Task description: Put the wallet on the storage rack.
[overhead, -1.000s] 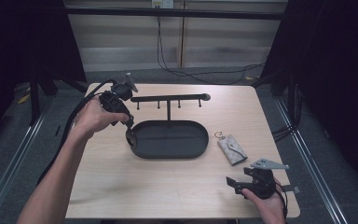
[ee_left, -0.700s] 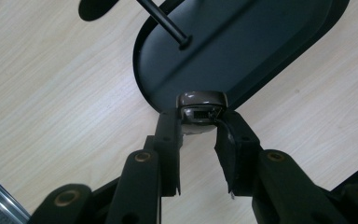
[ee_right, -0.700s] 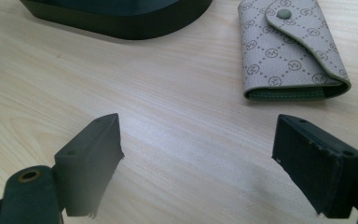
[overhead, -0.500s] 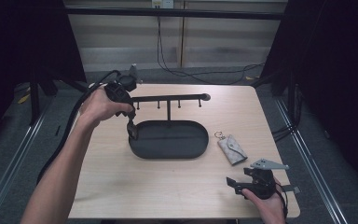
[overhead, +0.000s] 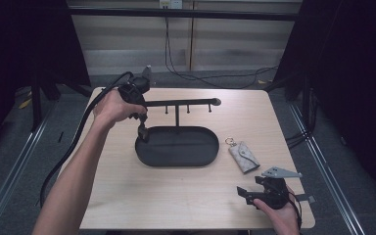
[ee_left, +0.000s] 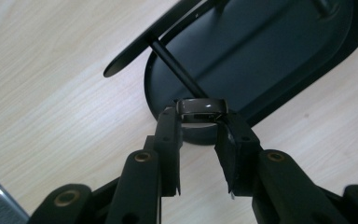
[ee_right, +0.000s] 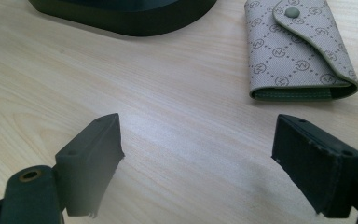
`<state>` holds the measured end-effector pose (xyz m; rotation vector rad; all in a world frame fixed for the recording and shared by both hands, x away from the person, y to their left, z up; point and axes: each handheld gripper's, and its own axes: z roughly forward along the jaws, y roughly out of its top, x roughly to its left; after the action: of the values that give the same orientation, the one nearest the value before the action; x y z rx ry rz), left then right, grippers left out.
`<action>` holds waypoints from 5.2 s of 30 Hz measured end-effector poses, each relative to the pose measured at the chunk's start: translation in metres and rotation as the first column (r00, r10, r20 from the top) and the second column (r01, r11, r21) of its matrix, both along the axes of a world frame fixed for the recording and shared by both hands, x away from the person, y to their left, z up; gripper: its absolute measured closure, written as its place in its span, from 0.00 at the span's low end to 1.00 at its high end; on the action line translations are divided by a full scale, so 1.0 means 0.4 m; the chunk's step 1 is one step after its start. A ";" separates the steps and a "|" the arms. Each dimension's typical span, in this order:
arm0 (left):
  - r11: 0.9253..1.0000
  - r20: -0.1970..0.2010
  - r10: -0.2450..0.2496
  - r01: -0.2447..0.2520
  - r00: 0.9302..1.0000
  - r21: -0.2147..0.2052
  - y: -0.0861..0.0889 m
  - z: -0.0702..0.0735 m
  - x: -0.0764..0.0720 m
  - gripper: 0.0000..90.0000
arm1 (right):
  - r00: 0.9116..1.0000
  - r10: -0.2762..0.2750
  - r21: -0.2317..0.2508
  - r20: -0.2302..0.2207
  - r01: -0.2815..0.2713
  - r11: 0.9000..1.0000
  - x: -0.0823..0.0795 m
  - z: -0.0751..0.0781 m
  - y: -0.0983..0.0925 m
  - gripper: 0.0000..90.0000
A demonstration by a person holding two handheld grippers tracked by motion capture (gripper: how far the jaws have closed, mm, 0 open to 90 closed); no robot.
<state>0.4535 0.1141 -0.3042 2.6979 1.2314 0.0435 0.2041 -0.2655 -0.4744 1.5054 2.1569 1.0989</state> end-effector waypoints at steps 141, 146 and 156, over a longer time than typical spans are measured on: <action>0.800 0.279 0.091 0.097 0.956 -0.593 0.398 -0.391 -0.563 0.21 | 0.985 -0.048 -0.036 -0.167 0.042 0.998 0.204 0.089 -0.028 0.23; 0.803 0.269 0.067 0.109 0.961 -0.586 0.387 -0.392 -0.562 0.19 | 0.980 -0.060 -0.036 -0.192 0.054 0.998 0.235 0.102 -0.027 0.19; 0.807 0.274 0.045 0.127 0.961 -0.577 0.382 -0.391 -0.563 0.19 | 0.960 -0.041 -0.120 -0.278 0.008 0.993 0.297 0.111 -0.008 0.21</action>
<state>0.2285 0.2668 -0.4608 2.0838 0.9061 0.0231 0.3227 -0.2686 -0.4302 1.7154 2.3313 0.7723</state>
